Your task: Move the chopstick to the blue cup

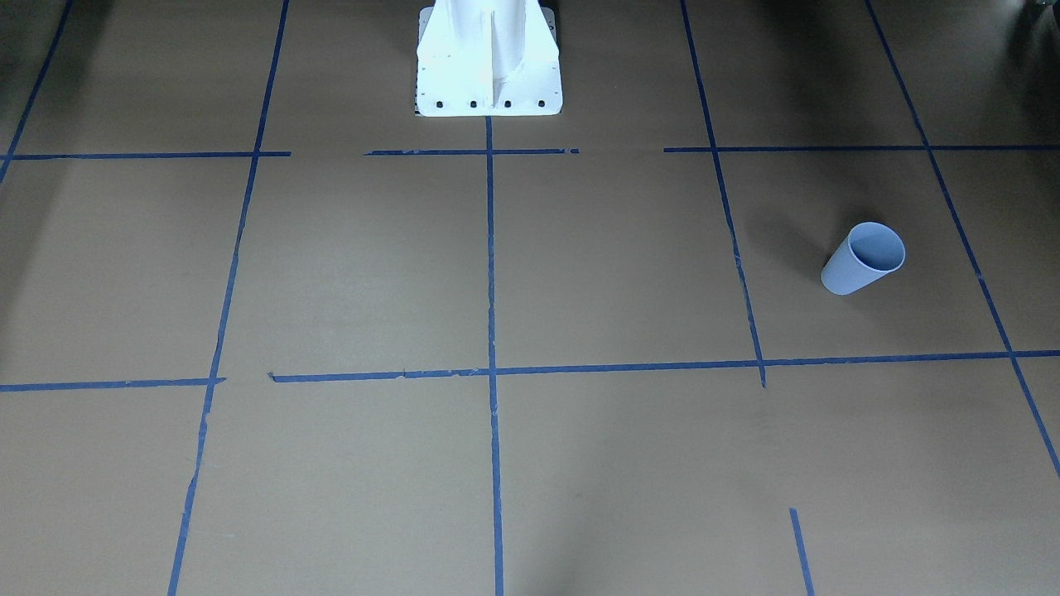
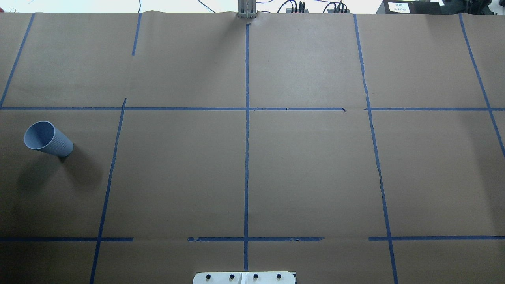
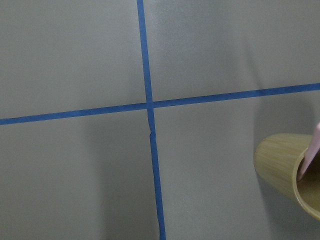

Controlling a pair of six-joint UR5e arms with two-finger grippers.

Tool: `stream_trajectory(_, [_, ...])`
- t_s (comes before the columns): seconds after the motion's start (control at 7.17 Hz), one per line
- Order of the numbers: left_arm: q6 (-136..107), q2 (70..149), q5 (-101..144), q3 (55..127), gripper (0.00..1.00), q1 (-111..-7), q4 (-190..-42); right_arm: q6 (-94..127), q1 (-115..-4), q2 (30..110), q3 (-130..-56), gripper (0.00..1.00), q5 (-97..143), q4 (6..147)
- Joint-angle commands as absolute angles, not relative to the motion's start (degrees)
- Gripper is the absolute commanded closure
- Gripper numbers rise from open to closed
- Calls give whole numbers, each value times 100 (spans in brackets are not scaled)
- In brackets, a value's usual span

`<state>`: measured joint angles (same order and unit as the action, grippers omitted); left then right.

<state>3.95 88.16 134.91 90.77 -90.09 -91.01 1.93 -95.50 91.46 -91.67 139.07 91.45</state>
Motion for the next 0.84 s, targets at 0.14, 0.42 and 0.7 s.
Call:
stream_trajectory(0.14, [396,8815,13491,9079,0,-9009,-9105,202,-9545,9132,-9158,0,13913,9167])
stream_trajectory(0.42, [395,8815,13500,9079,0,-9009,-9114,202,-9545,9141,-9149,0,13913,9167])
stream_trajectory(0.7, [395,8815,13535,9123,0,-9009,-9123,193,-9545,9141,-9141,0,13922,9141])
